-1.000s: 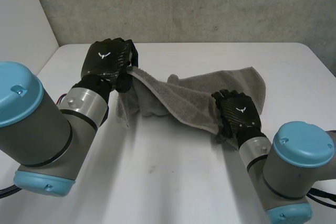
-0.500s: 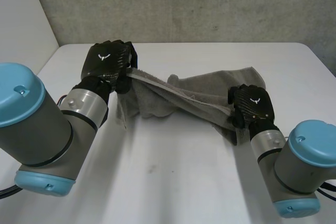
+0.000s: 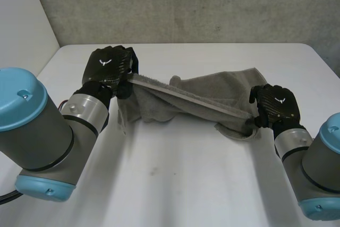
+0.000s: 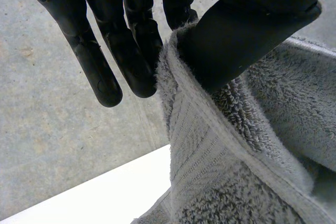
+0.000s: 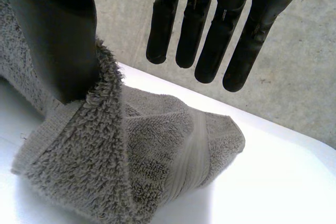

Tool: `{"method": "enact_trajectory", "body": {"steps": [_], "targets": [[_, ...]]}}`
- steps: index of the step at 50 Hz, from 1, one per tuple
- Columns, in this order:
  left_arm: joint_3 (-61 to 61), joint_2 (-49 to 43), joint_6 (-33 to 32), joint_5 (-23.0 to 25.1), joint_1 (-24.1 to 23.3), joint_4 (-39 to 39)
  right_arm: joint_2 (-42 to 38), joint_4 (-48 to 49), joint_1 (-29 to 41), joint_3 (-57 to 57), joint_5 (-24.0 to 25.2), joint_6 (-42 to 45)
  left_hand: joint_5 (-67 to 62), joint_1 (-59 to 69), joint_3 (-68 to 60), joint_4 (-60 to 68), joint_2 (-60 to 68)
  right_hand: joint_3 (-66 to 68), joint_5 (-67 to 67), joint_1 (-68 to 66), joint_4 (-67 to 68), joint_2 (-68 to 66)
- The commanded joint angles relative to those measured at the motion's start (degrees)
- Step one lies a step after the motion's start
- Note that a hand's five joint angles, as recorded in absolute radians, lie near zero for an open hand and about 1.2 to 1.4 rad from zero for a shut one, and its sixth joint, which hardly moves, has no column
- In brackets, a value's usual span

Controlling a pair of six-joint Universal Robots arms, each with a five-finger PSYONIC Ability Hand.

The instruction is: Fold the towel.

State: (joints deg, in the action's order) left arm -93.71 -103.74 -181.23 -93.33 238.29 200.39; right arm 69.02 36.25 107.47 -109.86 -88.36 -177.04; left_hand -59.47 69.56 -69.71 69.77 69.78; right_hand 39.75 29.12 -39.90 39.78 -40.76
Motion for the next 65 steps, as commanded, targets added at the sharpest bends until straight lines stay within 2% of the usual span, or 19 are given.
{"method": "enact_trajectory", "body": {"steps": [1,4,6,8,15,17,20,23,25,28,29,36,41,50,52,55,60,63,65], "targets": [[0.02,-0.06,0.0,-0.01,0.07,0.0,-0.02,-0.04,0.46,-0.27,1.52,-0.06,-10.53,10.44,-10.29,10.23,10.22,7.12,7.75,-6.98,7.1,-6.12],[-0.07,-0.15,-0.08,0.08,0.07,0.0,-0.38,-0.04,0.73,-0.35,2.31,-0.06,-10.53,10.44,-10.29,10.23,10.22,12.55,13.18,-12.4,12.53,-11.54],[-0.07,-0.67,-0.17,0.08,0.07,0.0,-0.82,-0.13,0.73,-0.44,4.15,-0.06,-10.53,10.44,-10.29,10.23,10.22,34.11,34.74,-33.97,34.09,-33.1],[0.02,-0.94,-0.26,0.08,0.07,0.0,-0.56,-0.13,0.38,-0.53,5.12,-0.06,-10.53,10.44,-10.29,10.23,10.22,40.19,40.82,-40.04,40.16,-39.18],[0.02,-0.94,-0.7,-0.01,0.59,-0.27,3.49,-0.21,-0.42,-1.06,10.05,1.18,-10.53,10.44,-10.29,10.23,10.22,40.25,40.88,-40.1,40.22,-39.24],[-0.07,-0.15,-0.79,0.16,1.47,-0.7,12.4,-1.52,-1.73,-0.53,11.62,2.75,-10.53,10.44,-10.29,10.23,10.22,40.25,40.88,-40.1,40.22,-39.24],[0.02,0.82,-0.79,0.25,1.65,-1.32,16.32,-4.26,-2.96,0.08,12.95,3.9,-10.53,10.44,-10.29,10.23,10.22,40.25,40.88,-40.1,40.22,-39.24],[0.72,4.6,-0.79,0.51,1.74,-3.43,22.73,-12.87,-5.43,4.3,16.2,6.62,-10.53,10.44,-10.29,10.23,10.22,40.25,40.88,-40.1,40.22,-39.24],[1.69,8.27,-0.79,0.78,1.82,-6.14,27.11,-24.76,-7.18,11.3,20.14,8.55,-10.53,10.44,-10.29,10.23,10.22,40.25,40.88,-40.1,40.22,-39.24],[3.53,12.05,-0.79,1.57,1.82,-8.78,28.27,-31.24,-7.89,15.82,21.83,9.44,-10.53,10.44,-10.29,10.23,10.22,40.25,40.88,-40.1,40.22,-39.24],[3.54,12.07,-0.79,1.57,1.83,-8.79,28.53,-38.11,-8.23,20.6,22.87,10.48,-10.53,10.44,-10.29,10.23,10.22,40.25,40.88,-40.1,40.22,-39.24],[7.22,16.29,-0.88,4.72,3.84,-16.24,22.49,-65.91,-10.17,40.84,24.46,22.07,-10.53,10.44,-10.29,10.23,10.22,40.25,40.88,-40.1,40.22,-39.24],[7.06,13.49,-1.4,7.71,5.86,-20.65,14.94,-74.55,-9.74,45.08,23.94,29.54,-10.53,10.44,-10.29,10.23,10.22,40.25,40.88,-40.1,40.22,-39.24],[10.48,-2.52,-5.89,9.3,6.13,-20.83,0.76,-76.33,-8.41,46.58,22.44,34.57,-10.53,10.44,-10.29,10.23,10.22,40.25,40.88,-40.1,40.22,-39.24],[14.32,-8.29,-8.51,9.04,6.04,-20.75,-5.27,-74.23,-7.19,50.86,19.65,34.49,-10.53,10.44,-10.29,10.23,10.22,40.25,40.88,-40.1,40.22,-39.24],[17.51,-10.52,-9.31,9.04,6.04,-20.48,-8.29,-72.46,-6.04,54.4,17.78,34.49,-10.53,10.44,-10.29,10.23,10.22,40.25,40.88,-40.1,40.22,-39.24],[32.59,-13.77,-9.75,8.6,5.96,-15.05,-13.12,-60.64,-3.84,67.73,10.68,34.31,-10.53,10.44,-10.29,10.23,10.22,40.25,40.88,-40.1,40.22,-39.24],[35.88,-13.42,-9.58,8.51,5.87,-12.57,-12.6,-56.29,-3.76,69.96,9.87,34.13,-10.53,10.44,-10.29,10.23,10.22,40.25,40.88,-40.1,40.22,-39.24],[40.08,-10.89,-9.66,7.82,5.87,-7.06,-9.28,-46.93,-3.23,71.45,9.52,33.61,-10.53,10.44,-10.29,10.23,10.22,40.25,40.88,-40.1,40.22,-39.24]]}}
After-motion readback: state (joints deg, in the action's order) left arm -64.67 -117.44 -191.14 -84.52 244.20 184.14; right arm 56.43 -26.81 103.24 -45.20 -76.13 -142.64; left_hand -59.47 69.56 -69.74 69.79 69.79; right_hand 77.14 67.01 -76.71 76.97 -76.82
